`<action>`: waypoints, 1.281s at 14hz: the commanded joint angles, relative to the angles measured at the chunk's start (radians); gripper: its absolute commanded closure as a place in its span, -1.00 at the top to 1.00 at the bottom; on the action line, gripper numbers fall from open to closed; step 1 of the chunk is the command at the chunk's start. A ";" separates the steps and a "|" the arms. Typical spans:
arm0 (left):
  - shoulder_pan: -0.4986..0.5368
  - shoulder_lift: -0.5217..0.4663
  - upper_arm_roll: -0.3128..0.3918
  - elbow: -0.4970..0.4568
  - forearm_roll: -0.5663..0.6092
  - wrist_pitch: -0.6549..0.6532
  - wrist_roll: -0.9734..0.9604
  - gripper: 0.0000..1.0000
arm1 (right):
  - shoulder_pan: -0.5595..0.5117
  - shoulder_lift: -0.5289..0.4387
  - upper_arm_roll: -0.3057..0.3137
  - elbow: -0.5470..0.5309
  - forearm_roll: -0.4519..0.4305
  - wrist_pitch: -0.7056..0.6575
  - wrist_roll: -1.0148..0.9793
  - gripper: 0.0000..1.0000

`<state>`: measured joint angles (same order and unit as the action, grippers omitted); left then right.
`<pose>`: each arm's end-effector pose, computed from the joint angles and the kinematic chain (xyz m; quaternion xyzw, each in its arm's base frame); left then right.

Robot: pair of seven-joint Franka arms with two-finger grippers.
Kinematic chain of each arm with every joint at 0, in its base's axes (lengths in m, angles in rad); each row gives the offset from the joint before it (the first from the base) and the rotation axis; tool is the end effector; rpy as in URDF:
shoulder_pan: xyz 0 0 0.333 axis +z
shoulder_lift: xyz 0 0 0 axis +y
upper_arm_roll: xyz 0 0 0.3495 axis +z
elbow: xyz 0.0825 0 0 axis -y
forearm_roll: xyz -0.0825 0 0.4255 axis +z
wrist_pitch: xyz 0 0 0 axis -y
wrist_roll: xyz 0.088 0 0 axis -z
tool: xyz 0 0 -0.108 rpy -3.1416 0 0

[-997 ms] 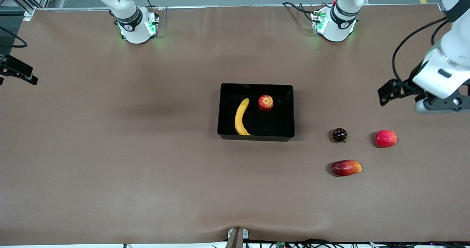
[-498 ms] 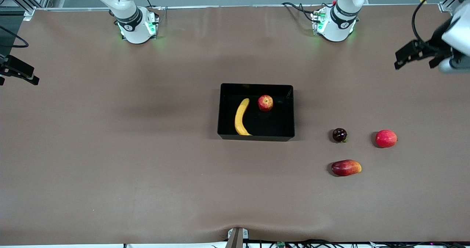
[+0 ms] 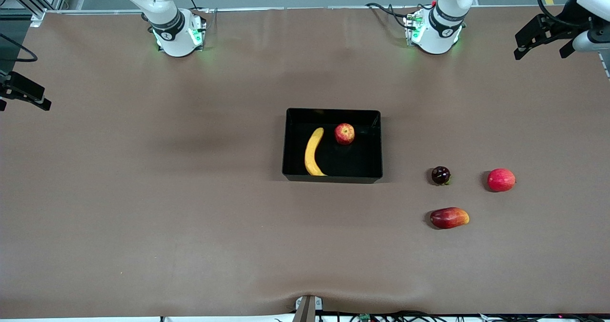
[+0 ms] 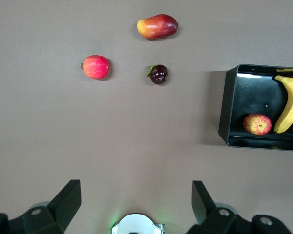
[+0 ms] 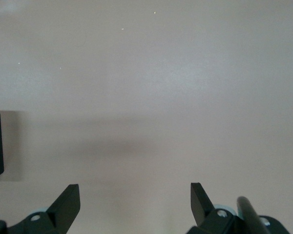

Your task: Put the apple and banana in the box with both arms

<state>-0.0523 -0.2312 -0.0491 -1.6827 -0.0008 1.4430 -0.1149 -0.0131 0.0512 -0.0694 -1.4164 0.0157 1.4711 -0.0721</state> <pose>0.4971 -0.0543 0.7158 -0.9999 -0.0074 0.0038 0.0057 0.6016 -0.0466 0.6961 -1.0000 0.0044 -0.0023 0.0059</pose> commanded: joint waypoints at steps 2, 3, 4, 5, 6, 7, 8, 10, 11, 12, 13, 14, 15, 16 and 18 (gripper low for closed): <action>0.002 0.028 0.009 0.030 -0.014 0.001 0.011 1.00 | -0.005 -0.002 0.008 -0.001 -0.003 0.005 0.006 1.00; 0.003 0.042 0.009 0.046 -0.015 -0.001 0.011 1.00 | -0.005 -0.002 0.008 -0.001 -0.003 0.005 0.006 1.00; 0.002 0.053 0.009 0.047 -0.013 -0.001 0.009 1.00 | -0.005 0.002 0.008 -0.001 -0.003 0.006 0.006 1.00; 0.002 0.059 0.009 0.049 -0.008 0.001 0.009 1.00 | -0.005 0.004 0.008 -0.001 -0.003 0.006 0.006 1.00; 0.002 0.070 0.009 0.055 -0.007 0.001 0.009 1.00 | -0.007 0.007 0.008 0.001 -0.002 0.006 0.006 1.00; 0.002 0.079 0.009 0.063 -0.007 0.001 0.009 1.00 | -0.005 0.006 0.008 0.002 -0.002 0.006 0.006 1.00; 0.002 0.090 0.009 0.069 -0.004 0.004 0.008 1.00 | -0.007 0.007 0.007 0.004 0.001 0.006 0.006 1.00; 0.003 0.111 0.009 0.101 -0.002 0.005 0.008 1.00 | -0.005 0.009 0.008 0.002 0.000 0.014 0.006 1.00; 0.003 0.119 0.009 0.112 -0.002 0.005 0.008 1.00 | -0.005 0.009 0.008 0.002 -0.003 0.014 0.006 1.00; 0.003 0.128 0.009 0.116 -0.004 0.005 0.008 1.00 | -0.005 0.009 0.008 0.001 -0.002 0.012 0.006 1.00; 0.002 0.130 0.009 0.118 -0.004 0.007 0.008 1.00 | -0.005 0.009 0.008 0.001 -0.002 0.011 0.006 1.00; 0.002 0.131 0.009 0.118 -0.002 0.007 0.008 1.00 | -0.005 0.009 0.007 0.001 -0.002 0.011 0.006 1.00; 0.002 0.131 0.008 0.118 -0.004 0.007 0.009 1.00 | -0.005 0.009 0.007 0.001 -0.003 0.009 0.006 1.00; 0.000 0.131 0.008 0.115 -0.002 0.007 0.008 1.00 | -0.007 0.009 0.007 0.001 -0.003 0.011 0.006 1.00; 0.002 0.130 0.008 0.115 -0.002 0.007 0.008 1.00 | -0.007 0.009 0.008 0.001 -0.003 0.008 0.006 1.00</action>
